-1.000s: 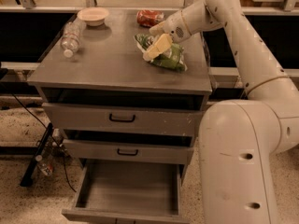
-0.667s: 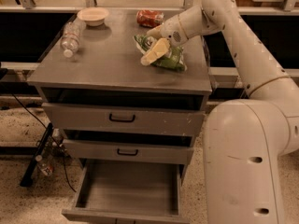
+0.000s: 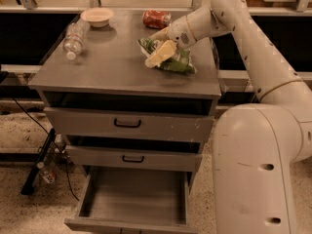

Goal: Place green jalapeno chip bag into bottom drawer

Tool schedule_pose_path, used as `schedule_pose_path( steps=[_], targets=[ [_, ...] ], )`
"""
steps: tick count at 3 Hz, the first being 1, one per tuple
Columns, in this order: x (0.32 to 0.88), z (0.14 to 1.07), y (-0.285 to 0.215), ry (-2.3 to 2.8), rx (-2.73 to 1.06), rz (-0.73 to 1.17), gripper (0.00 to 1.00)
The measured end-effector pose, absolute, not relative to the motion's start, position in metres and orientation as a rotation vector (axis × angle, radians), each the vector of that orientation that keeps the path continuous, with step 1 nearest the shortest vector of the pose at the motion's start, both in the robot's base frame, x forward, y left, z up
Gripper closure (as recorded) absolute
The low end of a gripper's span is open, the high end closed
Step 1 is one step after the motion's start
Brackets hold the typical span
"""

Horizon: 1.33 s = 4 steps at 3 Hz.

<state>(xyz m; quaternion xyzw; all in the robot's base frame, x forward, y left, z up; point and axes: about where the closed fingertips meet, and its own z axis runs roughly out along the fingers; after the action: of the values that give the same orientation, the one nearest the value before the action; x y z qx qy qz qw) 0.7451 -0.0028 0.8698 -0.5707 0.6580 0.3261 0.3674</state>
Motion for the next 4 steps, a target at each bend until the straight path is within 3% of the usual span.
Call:
schedule_pose_path(
  steps=[3,4],
  targets=[
    [0.7451,0.8697,-0.0027,1.69,-1.466,0.838,1.0],
    [0.7451,0.8699,-0.0027,1.69,-1.466,0.837,1.0]
  ],
)
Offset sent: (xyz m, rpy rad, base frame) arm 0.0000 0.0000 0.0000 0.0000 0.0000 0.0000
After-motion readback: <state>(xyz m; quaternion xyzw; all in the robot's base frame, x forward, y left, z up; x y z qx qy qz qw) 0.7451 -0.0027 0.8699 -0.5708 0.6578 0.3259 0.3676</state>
